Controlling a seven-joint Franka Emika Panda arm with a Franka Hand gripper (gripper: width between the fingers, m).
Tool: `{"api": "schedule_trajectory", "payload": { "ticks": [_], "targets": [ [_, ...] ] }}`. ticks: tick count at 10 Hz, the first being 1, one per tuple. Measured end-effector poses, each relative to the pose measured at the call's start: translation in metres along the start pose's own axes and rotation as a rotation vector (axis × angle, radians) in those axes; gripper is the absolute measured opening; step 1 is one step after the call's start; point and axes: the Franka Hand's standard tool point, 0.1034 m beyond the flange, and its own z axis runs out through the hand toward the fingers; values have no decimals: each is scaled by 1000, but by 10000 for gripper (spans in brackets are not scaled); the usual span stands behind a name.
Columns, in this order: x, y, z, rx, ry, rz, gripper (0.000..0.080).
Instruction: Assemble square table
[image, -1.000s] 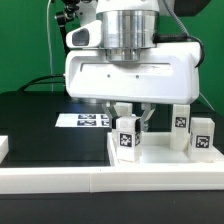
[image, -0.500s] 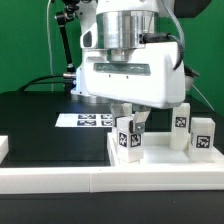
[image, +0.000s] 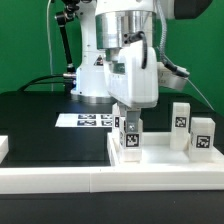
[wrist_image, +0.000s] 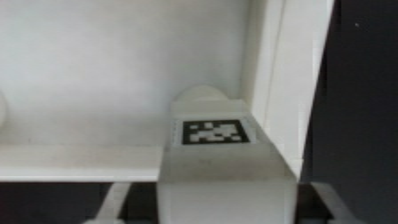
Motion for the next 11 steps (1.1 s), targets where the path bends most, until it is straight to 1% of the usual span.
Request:
{"api": "schedule_trajectory", "payload": {
  "ticks": [2, 5, 7, 9, 10, 11],
  "targets": [
    [-3, 0, 0, 7, -15, 191, 290],
    [-4, -1, 1, 12, -31, 393, 290],
    [-2, -1, 1, 12, -37, 489, 290],
    [-2, -1, 1, 12, -38, 489, 290],
    [-2, -1, 1, 12, -38, 468, 370],
    [-2, 0, 2, 12, -37, 443, 370]
  ]
}}
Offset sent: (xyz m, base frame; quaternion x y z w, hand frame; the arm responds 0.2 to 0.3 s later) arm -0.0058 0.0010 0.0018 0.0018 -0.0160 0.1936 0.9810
